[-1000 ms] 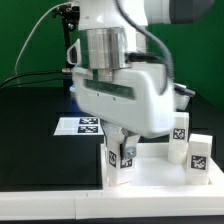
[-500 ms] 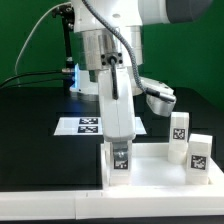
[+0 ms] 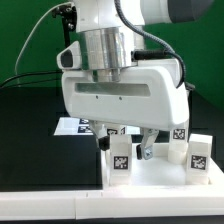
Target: Assemble square table
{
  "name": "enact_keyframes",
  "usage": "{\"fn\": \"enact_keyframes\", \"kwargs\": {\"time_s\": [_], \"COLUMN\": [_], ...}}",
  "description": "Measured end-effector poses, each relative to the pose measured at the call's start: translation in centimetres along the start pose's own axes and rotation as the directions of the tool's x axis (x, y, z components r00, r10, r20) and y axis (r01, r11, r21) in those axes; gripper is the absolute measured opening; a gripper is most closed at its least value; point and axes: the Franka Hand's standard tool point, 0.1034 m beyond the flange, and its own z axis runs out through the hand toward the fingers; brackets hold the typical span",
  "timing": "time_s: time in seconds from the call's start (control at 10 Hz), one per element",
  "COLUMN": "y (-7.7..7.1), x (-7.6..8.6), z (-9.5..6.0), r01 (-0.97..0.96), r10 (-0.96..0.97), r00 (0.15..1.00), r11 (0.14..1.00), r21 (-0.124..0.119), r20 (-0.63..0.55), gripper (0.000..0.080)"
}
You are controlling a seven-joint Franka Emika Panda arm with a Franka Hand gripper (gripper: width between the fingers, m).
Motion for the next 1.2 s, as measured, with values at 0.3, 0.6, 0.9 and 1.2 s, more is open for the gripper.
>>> {"fn": "enact_keyframes", "kwargs": {"time_s": [0.3,0.6,0.9,1.2], "y": [0.24,0.23,0.30,0.24], "x": [0.23,-0.37,-0.32,-0.38], "z": [-0.03,0.44,0.46,0.51], "r01": [0.411,0.567,0.447,0.159], "r10": [-0.411,-0.566,-0.446,-0.159], "r00": [0.912,0.824,0.895,0.987], "r11": [0.911,0.822,0.893,0.985], "r21": [-0.037,-0.049,-0.054,-0.063], "r20": [-0.005,0.033,0.026,0.004], "gripper": [0.0649,0.0531,0.0285,0.0285]}}
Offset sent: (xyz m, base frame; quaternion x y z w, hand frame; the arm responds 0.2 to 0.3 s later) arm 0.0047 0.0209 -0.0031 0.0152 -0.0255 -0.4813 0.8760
